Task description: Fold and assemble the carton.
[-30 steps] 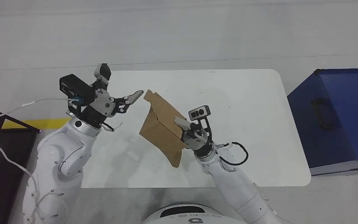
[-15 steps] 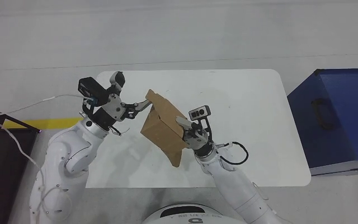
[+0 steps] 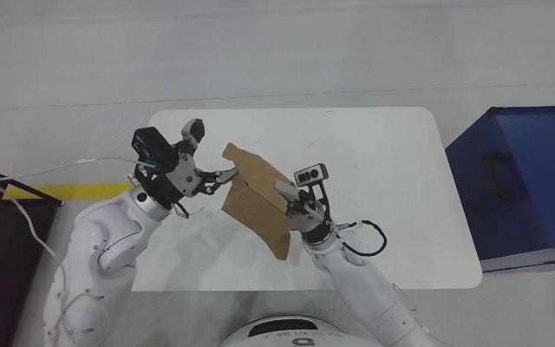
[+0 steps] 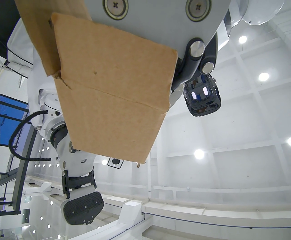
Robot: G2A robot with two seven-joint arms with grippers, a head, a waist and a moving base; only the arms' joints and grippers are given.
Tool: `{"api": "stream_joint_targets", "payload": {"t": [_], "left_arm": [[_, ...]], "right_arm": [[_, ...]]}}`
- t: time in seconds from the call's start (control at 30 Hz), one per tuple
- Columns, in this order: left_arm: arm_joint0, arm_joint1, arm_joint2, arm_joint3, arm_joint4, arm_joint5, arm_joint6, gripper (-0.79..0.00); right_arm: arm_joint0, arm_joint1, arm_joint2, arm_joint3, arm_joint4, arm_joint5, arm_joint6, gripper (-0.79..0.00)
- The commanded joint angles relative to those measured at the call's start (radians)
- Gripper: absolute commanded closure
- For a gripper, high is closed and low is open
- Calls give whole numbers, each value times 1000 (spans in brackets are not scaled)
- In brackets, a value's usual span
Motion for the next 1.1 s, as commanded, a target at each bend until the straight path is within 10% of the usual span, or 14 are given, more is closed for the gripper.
{"api": "stream_joint_targets", "payload": {"t": [0.0,0.6,0.83,1.07], "left_arm": [[4,1,-4,-1,0,1,3,-785],[35,1,-33,15,-38,37,28,-785],[56,21,-101,75,-515,-45,-264,-785],[9,46,-189,150,-1091,114,-566,-785]], "right_arm": [[1,0,1,0,1,-4,-2,0],[3,6,7,-16,-95,2,-17,0],[-16,24,41,-73,-230,5,13,0],[-48,36,96,-121,-211,-5,-6,0]]}}
